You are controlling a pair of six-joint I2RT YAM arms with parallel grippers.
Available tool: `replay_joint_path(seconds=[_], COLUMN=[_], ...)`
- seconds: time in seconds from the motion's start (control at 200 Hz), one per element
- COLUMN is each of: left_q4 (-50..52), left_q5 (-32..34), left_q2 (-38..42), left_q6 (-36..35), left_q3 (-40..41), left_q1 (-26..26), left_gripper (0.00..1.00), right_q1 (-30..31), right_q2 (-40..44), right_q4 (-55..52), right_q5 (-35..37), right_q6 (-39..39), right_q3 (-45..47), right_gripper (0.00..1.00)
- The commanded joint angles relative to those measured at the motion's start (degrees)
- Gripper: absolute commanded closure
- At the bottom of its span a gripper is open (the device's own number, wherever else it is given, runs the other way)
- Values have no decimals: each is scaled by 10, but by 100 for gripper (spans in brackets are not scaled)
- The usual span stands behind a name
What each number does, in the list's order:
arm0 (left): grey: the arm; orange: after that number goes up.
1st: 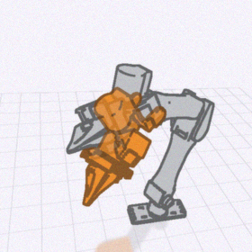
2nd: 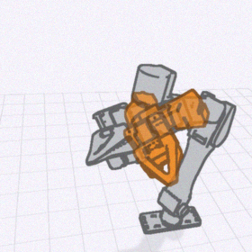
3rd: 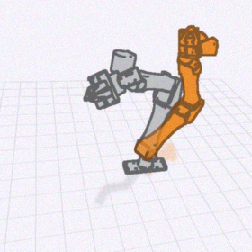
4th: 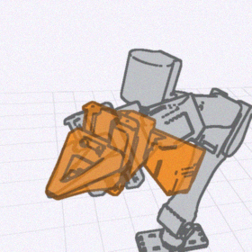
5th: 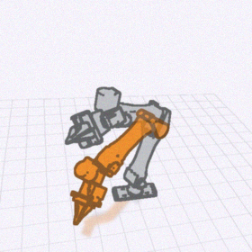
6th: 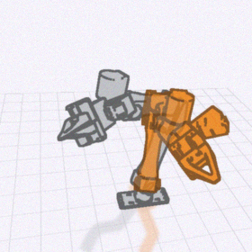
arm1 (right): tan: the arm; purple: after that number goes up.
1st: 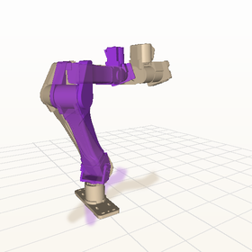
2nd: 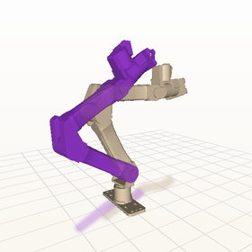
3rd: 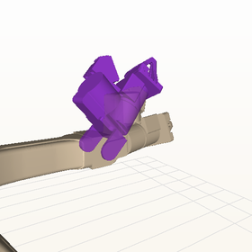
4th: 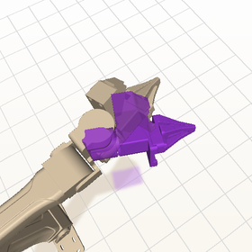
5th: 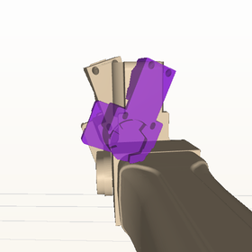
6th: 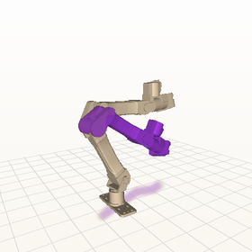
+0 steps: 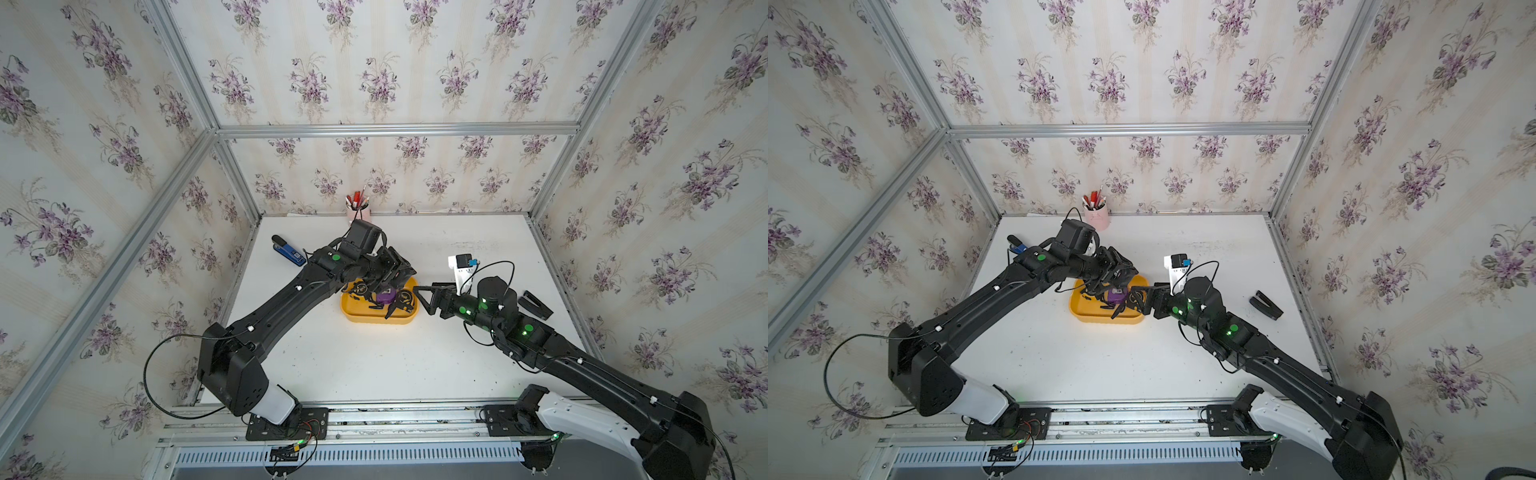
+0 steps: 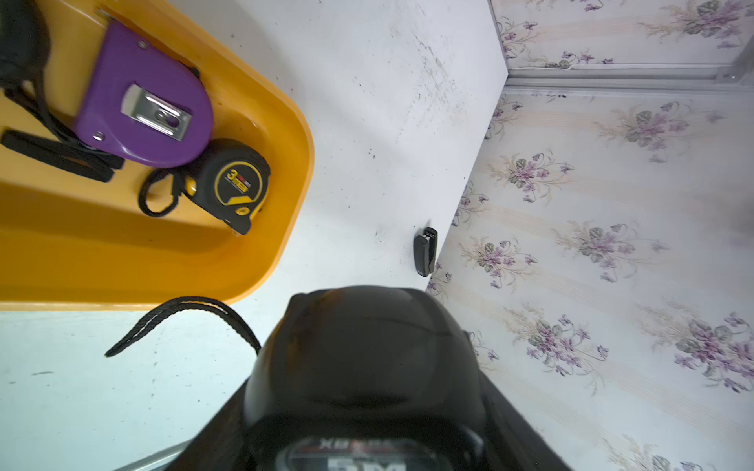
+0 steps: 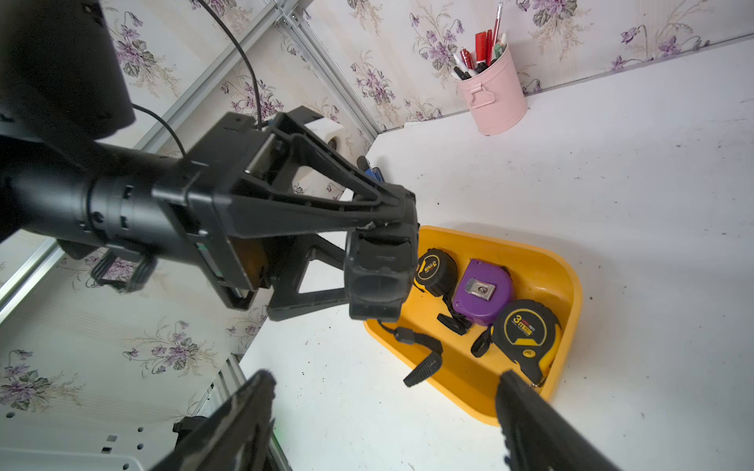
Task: Take the tape measure out of the storage box
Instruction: Place the tape measure at the center of the board.
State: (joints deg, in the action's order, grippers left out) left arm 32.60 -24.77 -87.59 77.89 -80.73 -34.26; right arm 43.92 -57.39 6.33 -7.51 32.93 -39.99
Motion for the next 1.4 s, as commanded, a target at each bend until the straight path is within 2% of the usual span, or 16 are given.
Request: replay_joint_path(seconds=[0.0,0.32,0.604,0.689,0.784,0.849,0.899,1.009,1.039,1.249,1.394], left_q4=[-22,-34,-35,-26,-27,-28,-28,-37,-38,-32,-80], left_q5=[-12,-9,-13,-13,-15,-16,-14,-15,-15,-15,-24], left_q2=[7,21,26,23,20,21,22,21,21,12,0], left_q6=[35,46,47,40,37,35,31,16,15,-29,-78], left_q3=[-7,0,-6,-18,-24,-24,-24,-21,-19,-7,12], left_q1=[-8,-19,-26,-28,-32,-32,-32,-32,-31,-21,-10], left_gripper=[85,85,85,85,82,76,66,48,46,1,0], right_q1=[1,1,1,1,1,0,1,1,1,0,-5], right_q2=[-16,-71,-112,-120,-126,-131,-131,-117,-111,-28,36], right_q4=[50,81,125,136,136,128,119,104,99,7,-61], right_q5=[-6,-12,-8,-6,-4,-2,-1,16,24,126,202], right_q6=[-18,-35,-13,-10,-9,-12,-16,-21,-21,-25,-21], right_q3=[-9,-38,-42,-42,-48,-54,-59,-55,-52,-31,-6], right_gripper=[13,13,19,25,46,58,68,78,78,80,80])
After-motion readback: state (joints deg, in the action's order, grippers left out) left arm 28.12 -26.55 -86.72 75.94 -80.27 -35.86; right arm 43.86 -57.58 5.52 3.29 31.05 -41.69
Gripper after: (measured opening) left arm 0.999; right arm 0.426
